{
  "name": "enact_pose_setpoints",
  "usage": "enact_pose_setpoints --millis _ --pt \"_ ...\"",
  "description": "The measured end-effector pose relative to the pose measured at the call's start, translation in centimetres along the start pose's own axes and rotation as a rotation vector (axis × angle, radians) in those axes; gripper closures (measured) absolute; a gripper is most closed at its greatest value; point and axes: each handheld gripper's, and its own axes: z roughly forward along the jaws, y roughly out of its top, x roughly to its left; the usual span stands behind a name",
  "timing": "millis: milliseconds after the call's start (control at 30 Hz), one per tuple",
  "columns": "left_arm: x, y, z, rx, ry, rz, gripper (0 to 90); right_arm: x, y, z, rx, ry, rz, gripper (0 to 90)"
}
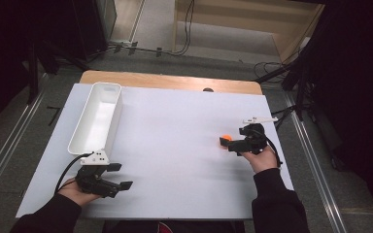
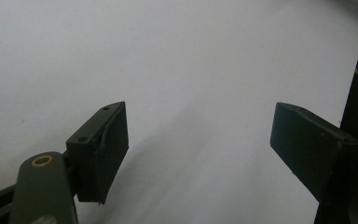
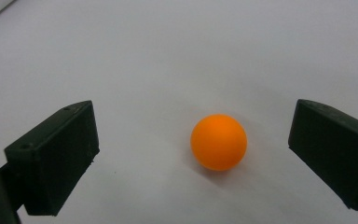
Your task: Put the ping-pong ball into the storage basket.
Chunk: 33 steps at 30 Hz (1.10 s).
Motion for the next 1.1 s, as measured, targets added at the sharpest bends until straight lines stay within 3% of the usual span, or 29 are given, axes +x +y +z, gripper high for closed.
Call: enact_pose_setpoints --millis 100,600,1033,1100 --pt "0.0 0.0 0.0 0.0 0.001 0.001 19.8 -0.2 0.3 0.3 0.001 -0.015 -0.019 0.6" --pt "0.0 0.0 0.0 0.001 -0.001 0.002 19.8 -1.2 1.7 1.7 -0.018 -0.057 0.015 0.6" --pt "0.0 -0.1 -0.1 0.008 0.0 0.002 19.8 -1.0 1.5 2.5 0.004 -0.078 0.045 0.6" --pt "0.1 -0.1 -0.1 0.004 0.0 -0.001 19.8 -1.2 1.4 2.6 0.007 -0.084 0.031 0.6"
